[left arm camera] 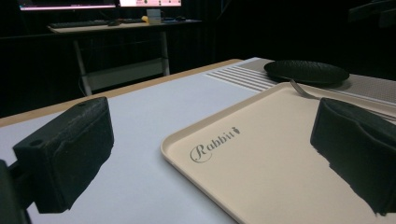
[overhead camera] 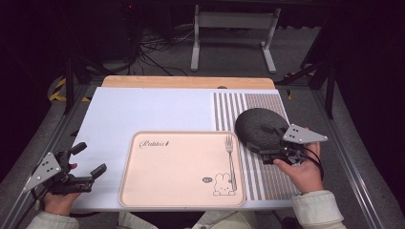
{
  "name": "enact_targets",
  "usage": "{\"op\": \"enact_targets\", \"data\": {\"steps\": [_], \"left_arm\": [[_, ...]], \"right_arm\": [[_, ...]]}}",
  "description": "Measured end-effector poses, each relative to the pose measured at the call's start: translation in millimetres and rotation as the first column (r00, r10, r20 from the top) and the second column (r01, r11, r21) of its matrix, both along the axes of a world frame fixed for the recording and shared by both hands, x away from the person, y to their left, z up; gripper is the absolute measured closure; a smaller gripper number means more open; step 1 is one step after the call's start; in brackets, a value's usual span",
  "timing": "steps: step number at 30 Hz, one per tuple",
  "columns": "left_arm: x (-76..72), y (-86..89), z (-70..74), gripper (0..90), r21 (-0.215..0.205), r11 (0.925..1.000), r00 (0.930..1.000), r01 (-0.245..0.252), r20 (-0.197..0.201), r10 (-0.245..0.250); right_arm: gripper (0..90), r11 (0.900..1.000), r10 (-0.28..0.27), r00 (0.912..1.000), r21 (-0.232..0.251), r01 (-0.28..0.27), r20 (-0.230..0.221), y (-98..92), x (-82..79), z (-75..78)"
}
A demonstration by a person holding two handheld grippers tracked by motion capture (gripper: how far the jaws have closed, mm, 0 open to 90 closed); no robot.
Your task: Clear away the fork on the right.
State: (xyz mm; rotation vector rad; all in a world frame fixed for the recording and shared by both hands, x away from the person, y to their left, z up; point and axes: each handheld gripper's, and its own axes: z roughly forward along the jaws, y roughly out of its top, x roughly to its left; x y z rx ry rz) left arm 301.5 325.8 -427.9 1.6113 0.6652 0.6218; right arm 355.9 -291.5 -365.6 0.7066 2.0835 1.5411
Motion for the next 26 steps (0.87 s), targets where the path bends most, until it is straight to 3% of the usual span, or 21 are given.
{"op": "enact_targets", "data": {"steps": [7, 16, 26], "left_arm": [[-0.1, 0.1, 0.0, 0.2, 0.0, 1.0, 1.0, -0.001, -0.002, 0.001], [-0.1, 0.3, 0.0, 0.2, 0.001, 1.0, 1.0, -0.003, -0.004, 0.003], [-0.4, 1.1, 0.5, 0.2, 0.002, 1.0, 1.0, -0.001, -0.004, 0.001]], "right_arm": [[17.1, 0.997, -0.057, 0.9979, 0.055, 0.055, 0.031, -25.5, -12.7, -12.1], [17.1, 0.992, -0.096, 0.9934, 0.092, 0.09, 0.063, -53.2, -20.3, -33.6], [16.6, 0.992, -0.118, 0.9922, 0.053, 0.116, 0.04, -60.4, -17.4, -55.0]]}}
